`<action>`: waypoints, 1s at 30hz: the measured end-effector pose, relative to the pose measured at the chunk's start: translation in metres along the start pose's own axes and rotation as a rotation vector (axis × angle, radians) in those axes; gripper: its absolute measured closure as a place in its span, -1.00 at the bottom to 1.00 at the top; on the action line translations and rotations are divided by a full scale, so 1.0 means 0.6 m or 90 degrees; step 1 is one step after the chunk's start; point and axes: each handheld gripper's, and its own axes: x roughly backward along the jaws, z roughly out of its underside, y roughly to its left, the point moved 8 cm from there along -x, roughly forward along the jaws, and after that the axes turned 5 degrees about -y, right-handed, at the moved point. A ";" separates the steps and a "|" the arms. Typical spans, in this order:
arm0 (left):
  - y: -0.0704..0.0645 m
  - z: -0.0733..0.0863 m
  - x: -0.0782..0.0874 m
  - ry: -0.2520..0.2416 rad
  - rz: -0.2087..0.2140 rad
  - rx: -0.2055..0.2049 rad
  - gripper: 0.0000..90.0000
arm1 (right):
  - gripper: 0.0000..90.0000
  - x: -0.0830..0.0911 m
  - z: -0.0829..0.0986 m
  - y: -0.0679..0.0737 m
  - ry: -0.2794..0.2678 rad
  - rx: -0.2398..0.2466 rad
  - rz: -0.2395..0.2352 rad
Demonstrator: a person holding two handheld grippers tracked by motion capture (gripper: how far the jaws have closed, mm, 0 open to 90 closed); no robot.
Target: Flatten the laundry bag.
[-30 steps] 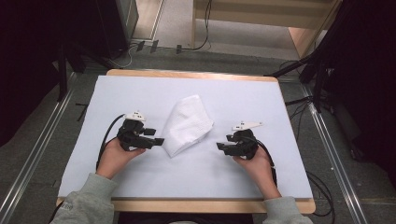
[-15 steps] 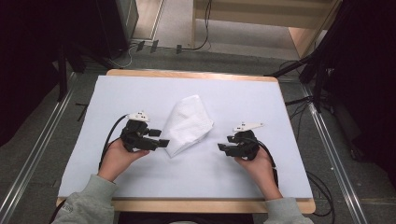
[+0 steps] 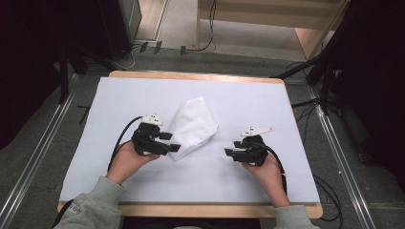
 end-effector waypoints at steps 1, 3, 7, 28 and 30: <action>-0.001 -0.001 -0.002 -0.001 0.002 -0.002 -0.18 | 0.08 0.001 0.001 0.001 -0.001 0.000 0.000; -0.005 -0.005 -0.007 -0.002 0.005 -0.010 -0.18 | 0.07 0.004 0.003 0.003 -0.003 -0.003 -0.005; -0.006 -0.008 -0.019 0.004 -0.001 -0.026 -0.19 | 0.05 0.009 0.007 0.010 -0.007 -0.004 -0.011; 0.043 0.007 -0.097 0.049 0.009 -0.004 -0.26 | 0.02 0.017 0.029 0.012 0.010 -0.006 0.001; 0.045 0.009 -0.100 0.049 0.010 -0.005 -0.27 | 0.02 0.018 0.030 0.010 0.012 -0.007 0.003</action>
